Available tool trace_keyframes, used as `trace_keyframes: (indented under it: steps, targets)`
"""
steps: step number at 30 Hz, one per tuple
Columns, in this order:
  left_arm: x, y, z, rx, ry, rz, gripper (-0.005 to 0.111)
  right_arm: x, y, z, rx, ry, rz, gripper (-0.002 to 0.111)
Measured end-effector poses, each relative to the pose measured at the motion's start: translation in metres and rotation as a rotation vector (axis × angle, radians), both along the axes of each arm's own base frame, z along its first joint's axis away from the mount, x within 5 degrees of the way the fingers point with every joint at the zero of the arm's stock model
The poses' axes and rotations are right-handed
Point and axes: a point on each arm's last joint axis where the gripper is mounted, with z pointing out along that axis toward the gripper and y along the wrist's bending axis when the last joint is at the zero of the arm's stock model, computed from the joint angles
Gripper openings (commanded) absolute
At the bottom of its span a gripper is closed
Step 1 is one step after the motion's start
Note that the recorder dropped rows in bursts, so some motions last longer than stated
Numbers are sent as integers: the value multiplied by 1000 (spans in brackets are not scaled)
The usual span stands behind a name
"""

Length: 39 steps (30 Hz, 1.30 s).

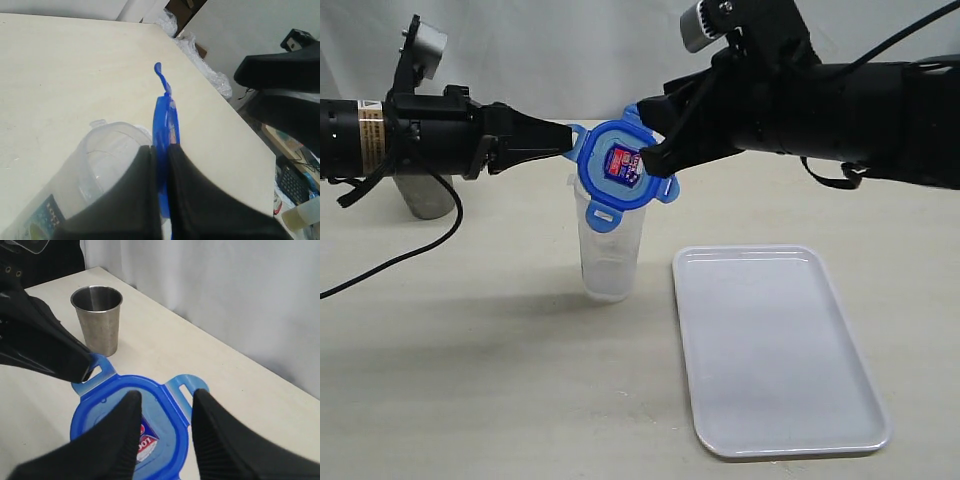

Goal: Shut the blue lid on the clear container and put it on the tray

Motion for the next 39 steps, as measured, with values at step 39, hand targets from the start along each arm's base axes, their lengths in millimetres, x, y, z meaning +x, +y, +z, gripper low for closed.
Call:
trace_keyframes:
  steps: [39]
  targets:
    - [4,6,-8,99,20,66,0,35,21,-42,-26,107,16,33]
